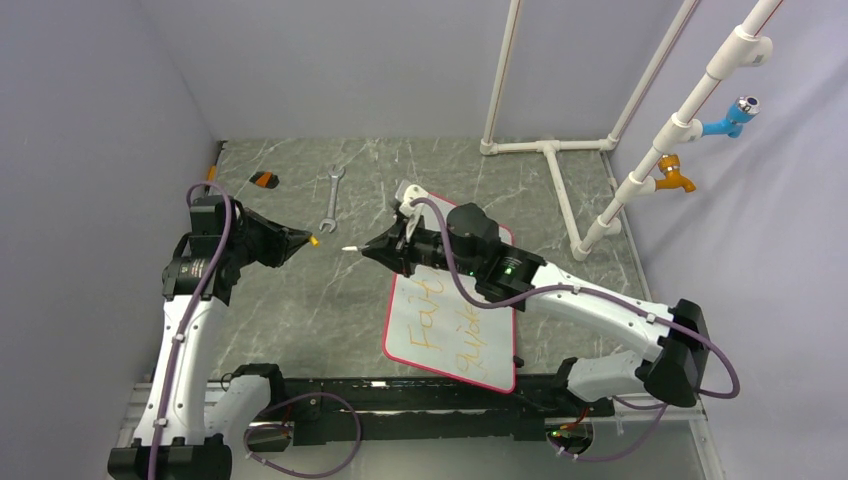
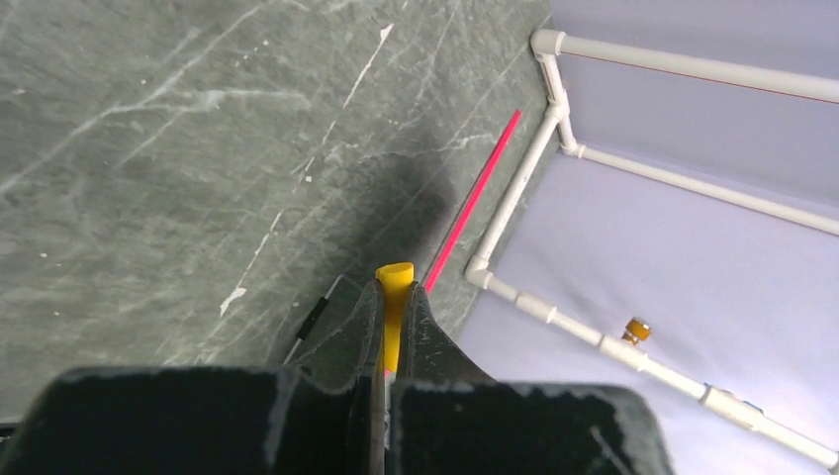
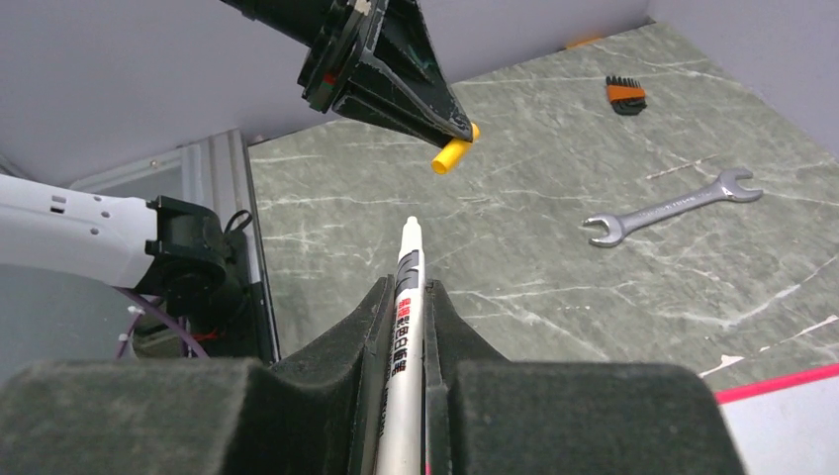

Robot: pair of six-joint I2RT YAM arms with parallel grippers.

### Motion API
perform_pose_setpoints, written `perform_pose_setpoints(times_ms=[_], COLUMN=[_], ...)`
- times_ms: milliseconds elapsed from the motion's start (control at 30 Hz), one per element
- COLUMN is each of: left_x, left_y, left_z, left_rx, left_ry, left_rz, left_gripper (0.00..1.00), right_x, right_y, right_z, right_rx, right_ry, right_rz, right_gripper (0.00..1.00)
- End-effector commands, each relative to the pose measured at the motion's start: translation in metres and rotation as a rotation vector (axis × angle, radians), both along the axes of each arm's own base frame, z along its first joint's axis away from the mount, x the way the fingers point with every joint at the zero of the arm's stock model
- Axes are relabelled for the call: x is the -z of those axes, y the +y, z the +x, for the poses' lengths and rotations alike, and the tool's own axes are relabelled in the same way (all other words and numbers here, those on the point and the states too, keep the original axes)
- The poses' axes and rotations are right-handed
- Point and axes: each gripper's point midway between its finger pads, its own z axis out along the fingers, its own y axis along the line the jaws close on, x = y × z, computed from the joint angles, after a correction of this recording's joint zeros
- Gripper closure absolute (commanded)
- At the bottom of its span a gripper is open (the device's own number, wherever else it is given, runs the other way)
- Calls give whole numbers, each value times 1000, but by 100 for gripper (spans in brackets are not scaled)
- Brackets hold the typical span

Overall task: Write a sentence on the whiteboard
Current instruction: Insert the whiteboard marker without the cap into the pen cap.

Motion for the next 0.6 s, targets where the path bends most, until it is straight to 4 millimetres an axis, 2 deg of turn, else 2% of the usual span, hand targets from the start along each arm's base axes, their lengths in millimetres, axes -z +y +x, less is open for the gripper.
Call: perform_pose_setpoints(times_ms=[0,367,567], left_x=[-16,-18,-16], left_y=[-11,-32,-33], left_z=[-4,-11,-10], left_rx=[-12,58,60], left_ry=[-14,28,23], left_rz=[-112,-251,-266], left_gripper=[100,100,100], right_x=[-27,-14,-10], right_y=[13,43,48], right_z=[4,5,9], right_rx=[17,21,52], right_ry=[-85,-159,-180], right_rz=[42,-19,-38], right_gripper=[100,100,100])
